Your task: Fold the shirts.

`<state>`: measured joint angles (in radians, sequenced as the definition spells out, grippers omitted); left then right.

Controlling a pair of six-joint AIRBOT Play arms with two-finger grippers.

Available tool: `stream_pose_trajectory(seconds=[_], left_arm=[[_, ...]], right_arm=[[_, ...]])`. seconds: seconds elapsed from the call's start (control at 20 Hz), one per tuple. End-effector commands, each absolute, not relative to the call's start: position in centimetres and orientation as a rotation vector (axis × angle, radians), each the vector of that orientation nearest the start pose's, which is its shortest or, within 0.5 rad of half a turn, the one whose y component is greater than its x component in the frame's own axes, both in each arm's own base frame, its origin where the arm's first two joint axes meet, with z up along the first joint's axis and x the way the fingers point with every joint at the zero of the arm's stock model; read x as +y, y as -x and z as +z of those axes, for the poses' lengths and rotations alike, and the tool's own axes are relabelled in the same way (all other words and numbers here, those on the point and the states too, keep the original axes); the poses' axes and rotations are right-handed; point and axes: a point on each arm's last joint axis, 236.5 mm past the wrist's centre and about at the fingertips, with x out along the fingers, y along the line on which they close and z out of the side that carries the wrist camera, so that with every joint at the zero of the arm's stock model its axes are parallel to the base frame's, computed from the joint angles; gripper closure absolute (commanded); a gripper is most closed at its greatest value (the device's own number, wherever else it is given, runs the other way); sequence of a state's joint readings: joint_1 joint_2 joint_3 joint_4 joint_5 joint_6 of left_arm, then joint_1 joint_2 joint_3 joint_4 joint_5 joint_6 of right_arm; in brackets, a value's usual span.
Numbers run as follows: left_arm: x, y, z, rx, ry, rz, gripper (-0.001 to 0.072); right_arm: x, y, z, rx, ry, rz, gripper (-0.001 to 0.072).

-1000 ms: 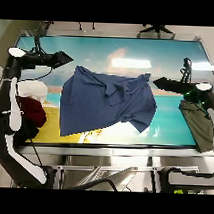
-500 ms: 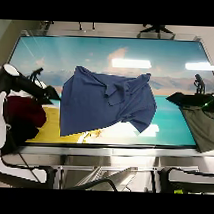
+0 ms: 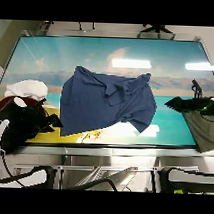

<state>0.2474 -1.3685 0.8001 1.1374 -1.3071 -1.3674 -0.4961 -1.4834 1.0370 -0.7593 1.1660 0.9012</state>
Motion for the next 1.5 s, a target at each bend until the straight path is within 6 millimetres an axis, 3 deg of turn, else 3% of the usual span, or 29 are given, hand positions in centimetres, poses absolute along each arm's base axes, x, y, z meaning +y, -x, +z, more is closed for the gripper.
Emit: stream_pose_trajectory(seconds=[0.0,0.1,0.25,0.3,0.35,0.7,0.9,1.15,1.2,1.25,1.35,1.45], left_arm=[[-5.6,-26.0,-11.3,1.633,0.612,-0.225,0.0115],[-8.1,-26.7,-11.9,1.611,0.652,-0.303,0.0115],[-9.7,-27.1,-13.2,1.659,0.647,-0.342,0.0118],[-9.9,-27.6,-13.1,1.667,0.642,-0.357,0.0311],[-10.0,-28.3,-12.8,1.668,0.636,-0.375,0.0672],[-8.8,-34.8,-7.4,1.521,0.582,-0.428,0.0688],[-8.3,-36.1,-6.4,1.484,0.564,-0.427,0.0688],[-7.9,-36.7,-6.6,1.464,0.563,-0.409,0.0688],[-7.8,-36.7,-6.6,1.462,0.566,-0.406,0.0688],[-7.4,-36.8,-6.6,1.458,0.573,-0.399,0.0688],[-6.9,-36.7,-6.4,1.458,0.603,-0.394,0.0688],[-6.9,-36.9,-5.0,1.431,0.652,-0.419,0.0688]], right_arm=[[-3.4,-39.3,-4.5,1.14,-0.603,0.341,0.0339],[-3.4,-39.3,-4.7,1.145,-0.607,0.34,0.0339],[-3.2,-39.1,-5.5,1.166,-0.626,0.342,0.0339],[-3.0,-39.0,-5.8,1.175,-0.632,0.344,0.0339],[-2.7,-38.8,-6.2,1.186,-0.635,0.348,0.0339],[0.8,-39.6,-9.8,1.252,-0.614,0.368,0.0338],[3.2,-40.7,-11.0,1.25,-0.604,0.378,0.0338],[5.7,-40.1,-12.1,1.292,-0.572,0.434,0.0352],[5.9,-40.1,-12.0,1.29,-0.567,0.442,0.0485],[5.9,-40.3,-11.7,1.287,-0.566,0.447,0.0684],[5.9,-40.9,-10.4,1.265,-0.554,0.465,0.0686],[6.3,-41.7,-7.2,1.218,-0.533,0.513,0.0687]])
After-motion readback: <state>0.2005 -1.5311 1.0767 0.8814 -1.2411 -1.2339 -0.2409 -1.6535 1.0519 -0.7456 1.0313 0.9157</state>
